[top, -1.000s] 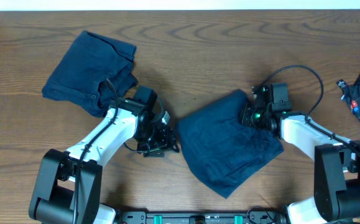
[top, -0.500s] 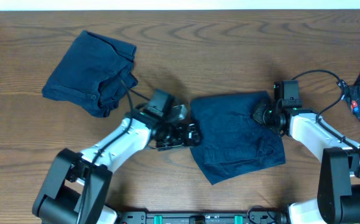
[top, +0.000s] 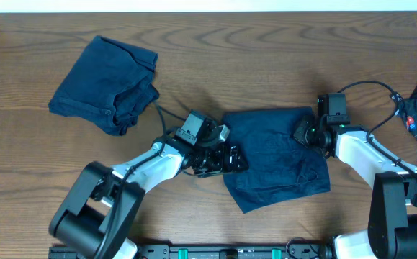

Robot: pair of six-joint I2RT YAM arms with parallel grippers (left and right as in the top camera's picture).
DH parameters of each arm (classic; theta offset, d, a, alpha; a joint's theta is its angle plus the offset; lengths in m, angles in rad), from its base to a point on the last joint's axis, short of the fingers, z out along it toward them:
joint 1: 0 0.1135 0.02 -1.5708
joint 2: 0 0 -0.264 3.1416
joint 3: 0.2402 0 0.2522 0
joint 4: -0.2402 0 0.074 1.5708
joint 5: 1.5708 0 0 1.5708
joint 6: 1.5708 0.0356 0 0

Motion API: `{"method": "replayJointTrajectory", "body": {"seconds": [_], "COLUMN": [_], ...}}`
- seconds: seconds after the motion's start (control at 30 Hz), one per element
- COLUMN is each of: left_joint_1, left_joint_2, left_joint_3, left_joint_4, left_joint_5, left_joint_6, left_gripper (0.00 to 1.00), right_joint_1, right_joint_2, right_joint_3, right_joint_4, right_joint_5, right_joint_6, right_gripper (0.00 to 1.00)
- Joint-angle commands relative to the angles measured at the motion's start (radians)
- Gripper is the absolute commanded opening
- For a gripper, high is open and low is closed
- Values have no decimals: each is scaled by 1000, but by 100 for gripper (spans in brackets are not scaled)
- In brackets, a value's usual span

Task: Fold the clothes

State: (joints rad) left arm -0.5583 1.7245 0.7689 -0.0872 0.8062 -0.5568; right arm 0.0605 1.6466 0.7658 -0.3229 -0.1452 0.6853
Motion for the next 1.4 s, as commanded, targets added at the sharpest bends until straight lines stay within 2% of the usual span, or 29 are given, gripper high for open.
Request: {"method": "replayJointTrajectory", "body": {"seconds": [0.0,0.13,0.2,0.33,0.57,0.7,0.97,1.2,1.37], "left_joint_1": [-3,-16,-24,-34,-34,-34,50,274,462], "left_joint_2": [98,115,114,114,114,106,-11,-198,-214], "left_joint_3": [-23,-23,-23,-23,-22,-19,3,120,240], "left_joint_4": [55,160,198,244,366,397,399,479,502], "left_joint_5": [37,74,77,103,217,231,264,354,345], "left_joint_6": [-3,-7,-30,-51,-51,-51,-62,-32,-40], "left_gripper": [97,91,84,39,10,6,6,6,6], "right_joint_1": [-13,-13,-13,-13,-13,-13,-27,-27,-27], "right_joint_2": [45,45,45,45,34,-34,-356,-635,-700], "right_joint_3": [-54,-54,-54,-54,-53,-53,-51,-50,-50], "right_joint_4": [-44,-45,-45,-45,-64,-82,-160,-247,-321], "right_joint_5": [61,39,32,23,-14,-13,-14,-13,-13], "right_joint_6": [-22,-37,-39,-43,-66,-103,-111,-111,-111], "right_gripper": [1,1,1,1,1,1,1,2,2]}}
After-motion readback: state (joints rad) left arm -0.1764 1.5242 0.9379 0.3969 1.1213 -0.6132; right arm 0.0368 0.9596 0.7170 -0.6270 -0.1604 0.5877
